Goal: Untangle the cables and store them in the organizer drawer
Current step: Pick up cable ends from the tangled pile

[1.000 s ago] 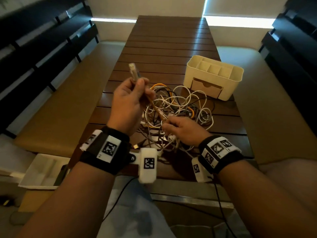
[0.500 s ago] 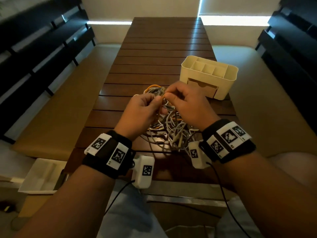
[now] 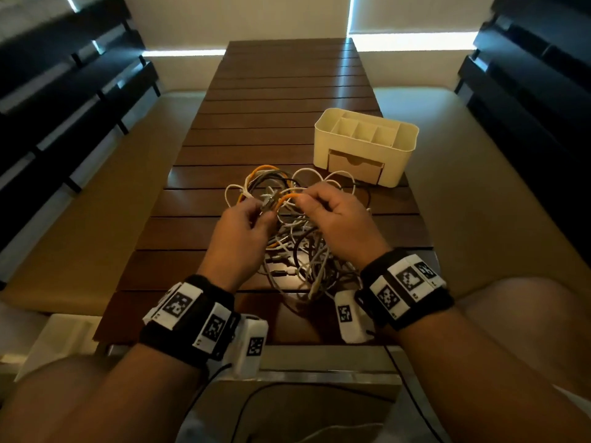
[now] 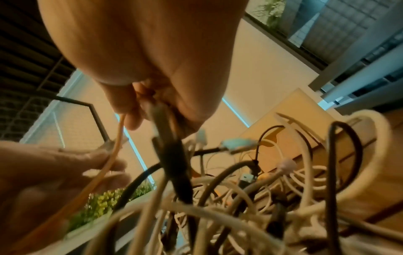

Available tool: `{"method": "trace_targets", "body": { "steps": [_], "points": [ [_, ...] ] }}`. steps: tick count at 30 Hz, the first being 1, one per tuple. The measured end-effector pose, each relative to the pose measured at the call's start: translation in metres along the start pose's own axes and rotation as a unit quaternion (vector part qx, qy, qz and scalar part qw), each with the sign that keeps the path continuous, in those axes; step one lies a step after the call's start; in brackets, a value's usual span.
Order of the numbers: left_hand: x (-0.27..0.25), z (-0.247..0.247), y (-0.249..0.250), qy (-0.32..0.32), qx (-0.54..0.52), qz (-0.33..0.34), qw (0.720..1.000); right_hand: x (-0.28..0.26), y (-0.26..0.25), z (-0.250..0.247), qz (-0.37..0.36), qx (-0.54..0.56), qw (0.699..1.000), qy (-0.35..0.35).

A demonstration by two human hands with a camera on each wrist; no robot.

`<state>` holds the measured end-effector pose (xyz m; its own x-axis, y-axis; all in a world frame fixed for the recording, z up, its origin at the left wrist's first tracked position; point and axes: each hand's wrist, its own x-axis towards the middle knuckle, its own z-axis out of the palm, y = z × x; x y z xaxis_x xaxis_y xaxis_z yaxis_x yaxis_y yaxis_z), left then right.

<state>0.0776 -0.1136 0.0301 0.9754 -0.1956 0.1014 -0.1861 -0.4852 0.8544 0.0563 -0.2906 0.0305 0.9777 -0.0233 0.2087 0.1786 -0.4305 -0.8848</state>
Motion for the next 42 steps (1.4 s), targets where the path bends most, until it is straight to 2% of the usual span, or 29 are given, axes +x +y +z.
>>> {"method": "trace_targets", "body": {
  "steps": [3, 4, 7, 9, 12, 14, 16, 21, 23, 26, 28, 30, 31, 33, 36, 39, 42],
  "points": [
    [0.004, 0.000, -0.002, 0.046, -0.027, 0.015, 0.998, -0.001, 0.006, 0.001, 0.010, -0.049, 0.998, -0.050],
    [0.006, 0.000, -0.002, 0.033, -0.032, 0.026, 0.999, -0.001, 0.009, 0.001, 0.020, -0.056, 0.996, -0.060],
    [0.012, 0.004, -0.004, -0.066, -0.005, 0.063, 0.996, 0.007, 0.008, 0.005, 0.015, -0.070, 0.995, -0.068],
    [0.020, 0.002, -0.011, -0.082, -0.008, 0.062, 0.995, 0.015, 0.004, 0.011, 0.004, -0.072, 0.996, -0.050],
    [0.032, -0.008, -0.019, -0.053, -0.033, 0.074, 0.995, 0.025, 0.000, 0.028, -0.010, -0.055, 0.998, -0.023],
    [0.034, -0.017, -0.025, -0.017, -0.057, 0.082, 0.995, 0.027, 0.000, 0.041, 0.006, -0.027, 0.999, -0.020],
    [0.030, -0.022, -0.027, 0.004, -0.090, 0.082, 0.993, 0.024, 0.004, 0.048, 0.025, 0.000, 0.999, -0.030],
    [0.027, -0.040, -0.025, 0.066, -0.131, 0.089, 0.985, 0.025, 0.010, 0.048, 0.050, -0.014, 0.995, -0.080],
    [0.032, -0.042, -0.022, 0.053, -0.075, 0.090, 0.992, 0.030, 0.006, 0.040, 0.037, -0.015, 0.998, -0.057],
    [0.034, -0.040, -0.031, 0.002, 0.027, 0.050, 0.998, 0.035, -0.001, 0.022, -0.032, -0.027, 0.999, 0.004],
    [0.030, -0.037, -0.032, 0.053, 0.011, 0.058, 0.997, 0.037, -0.003, 0.012, -0.075, -0.051, 0.996, 0.002],
    [0.027, -0.033, -0.025, 0.093, -0.039, 0.103, 0.990, 0.037, 0.001, 0.008, -0.091, -0.104, 0.990, -0.027],
    [0.027, -0.029, -0.020, 0.079, -0.052, 0.123, 0.988, 0.037, 0.004, 0.008, -0.095, -0.128, 0.986, -0.042],
    [0.027, -0.022, -0.014, 0.007, -0.034, 0.132, 0.991, 0.034, 0.008, 0.010, -0.100, -0.139, 0.984, -0.054],
    [0.027, -0.014, -0.014, -0.068, 0.034, 0.104, 0.992, 0.029, 0.004, 0.008, -0.106, -0.106, 0.989, -0.018],
    [0.024, -0.013, -0.012, -0.061, 0.049, 0.119, 0.990, 0.024, -0.001, 0.004, -0.096, -0.085, 0.992, -0.002],
    [0.019, -0.018, -0.003, -0.013, 0.007, 0.137, 0.990, 0.014, 0.000, 0.006, -0.062, -0.061, 0.996, -0.019]
  ]
}}
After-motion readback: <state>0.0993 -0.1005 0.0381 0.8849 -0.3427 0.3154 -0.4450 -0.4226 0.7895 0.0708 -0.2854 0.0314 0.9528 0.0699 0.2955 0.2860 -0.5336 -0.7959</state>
